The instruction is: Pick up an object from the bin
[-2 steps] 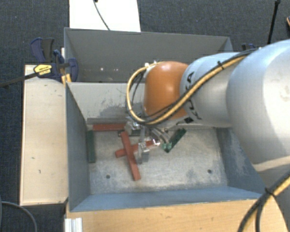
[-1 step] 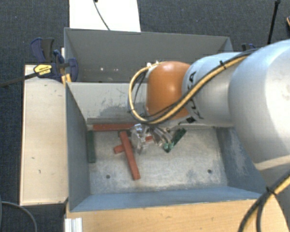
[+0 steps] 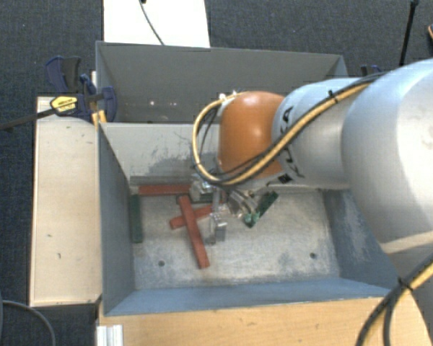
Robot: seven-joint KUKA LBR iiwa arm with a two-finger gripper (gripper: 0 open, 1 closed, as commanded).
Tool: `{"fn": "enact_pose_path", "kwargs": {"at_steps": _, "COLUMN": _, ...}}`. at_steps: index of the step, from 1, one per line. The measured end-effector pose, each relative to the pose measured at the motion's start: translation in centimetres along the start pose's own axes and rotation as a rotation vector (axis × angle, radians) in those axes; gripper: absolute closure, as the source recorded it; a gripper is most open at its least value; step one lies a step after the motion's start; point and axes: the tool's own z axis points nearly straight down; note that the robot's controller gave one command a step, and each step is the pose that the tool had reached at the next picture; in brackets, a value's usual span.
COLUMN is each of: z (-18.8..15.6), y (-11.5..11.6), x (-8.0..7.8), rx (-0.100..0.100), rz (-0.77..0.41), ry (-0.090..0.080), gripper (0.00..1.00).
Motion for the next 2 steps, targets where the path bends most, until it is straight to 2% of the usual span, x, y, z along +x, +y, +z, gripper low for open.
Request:
{"fn": "enact_pose_path", "kwargs": {"at_steps": 1, "z": 0.99, "y": 5.52, "x": 1.21, "rx": -0.002, "rz": 0.152, "ry": 0.006, "gripper": 0.00}}
{"fn": "enact_pose_path", "kwargs": {"at_steps": 2, "z": 0.97, "y": 5.26, "x": 1.17, "rx": 0.001, "rz": 0.150, "ry": 0.006, "gripper": 1.00}}
